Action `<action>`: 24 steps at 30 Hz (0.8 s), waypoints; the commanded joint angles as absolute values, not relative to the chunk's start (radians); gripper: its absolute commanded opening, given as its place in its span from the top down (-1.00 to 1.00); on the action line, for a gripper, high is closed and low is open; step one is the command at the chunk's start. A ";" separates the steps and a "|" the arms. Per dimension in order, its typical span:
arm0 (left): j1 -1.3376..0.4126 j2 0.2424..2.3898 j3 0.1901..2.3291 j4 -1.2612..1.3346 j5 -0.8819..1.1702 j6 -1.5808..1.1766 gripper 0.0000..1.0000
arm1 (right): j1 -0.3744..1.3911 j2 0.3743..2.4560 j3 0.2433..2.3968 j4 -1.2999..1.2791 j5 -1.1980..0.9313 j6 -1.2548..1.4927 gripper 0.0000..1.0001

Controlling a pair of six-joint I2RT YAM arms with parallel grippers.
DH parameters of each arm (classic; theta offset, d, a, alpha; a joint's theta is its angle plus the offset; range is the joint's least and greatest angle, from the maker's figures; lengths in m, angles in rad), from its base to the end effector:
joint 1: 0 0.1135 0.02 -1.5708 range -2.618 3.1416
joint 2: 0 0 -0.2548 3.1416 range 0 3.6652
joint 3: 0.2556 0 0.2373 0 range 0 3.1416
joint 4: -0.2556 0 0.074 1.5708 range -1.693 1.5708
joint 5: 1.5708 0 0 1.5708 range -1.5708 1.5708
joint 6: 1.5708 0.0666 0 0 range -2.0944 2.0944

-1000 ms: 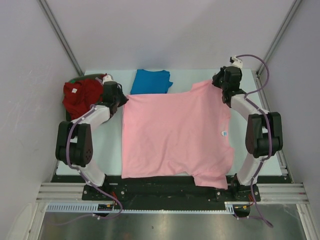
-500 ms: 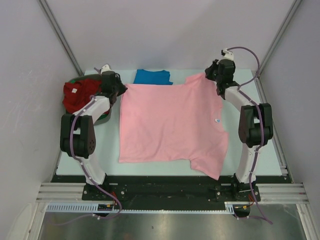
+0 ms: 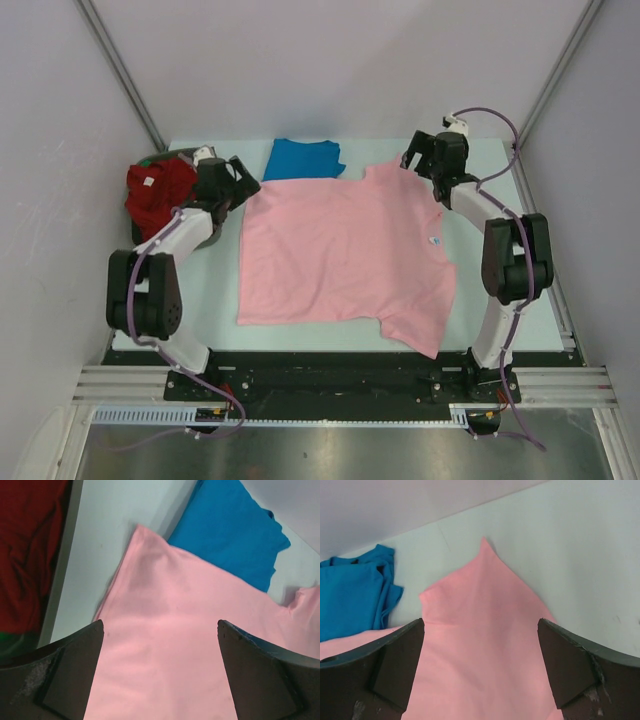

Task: Fold and stack the t-shirts
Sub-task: Flatten the tshirt out

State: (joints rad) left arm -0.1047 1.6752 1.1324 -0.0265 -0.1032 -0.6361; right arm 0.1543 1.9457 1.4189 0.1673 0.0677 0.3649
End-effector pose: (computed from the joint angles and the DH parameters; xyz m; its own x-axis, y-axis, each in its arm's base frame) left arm 0.3908 -0.0342 0.2241 -0.4417 -0.5477 -0.7105 -0.3043 0.8365 -0.4557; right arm 0.4685 0.0683 0.2376 -0.3571 0.3048 -0.8829 0.0393 0.9493 0.3118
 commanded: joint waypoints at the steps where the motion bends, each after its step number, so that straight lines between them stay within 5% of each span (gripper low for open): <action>1: -0.165 1.496 1.048 -0.106 -0.129 -0.702 -0.99 | 0.218 1.781 1.370 0.057 0.184 0.345 -0.99; 10: -0.330 1.271 0.852 -0.297 -0.152 -0.741 -1.00 | 0.347 1.553 1.211 -0.363 0.236 0.391 -1.00; 24: -0.420 0.885 0.388 -0.392 -0.127 -1.018 -0.99 | 0.604 0.980 0.678 -0.555 0.308 0.758 -0.99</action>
State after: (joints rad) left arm -0.3958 0.9405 0.4316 -0.3202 -0.0929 -0.8661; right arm 0.4999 1.0798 0.7300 -0.4847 0.2325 0.6113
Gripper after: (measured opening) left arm 0.996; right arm 0.994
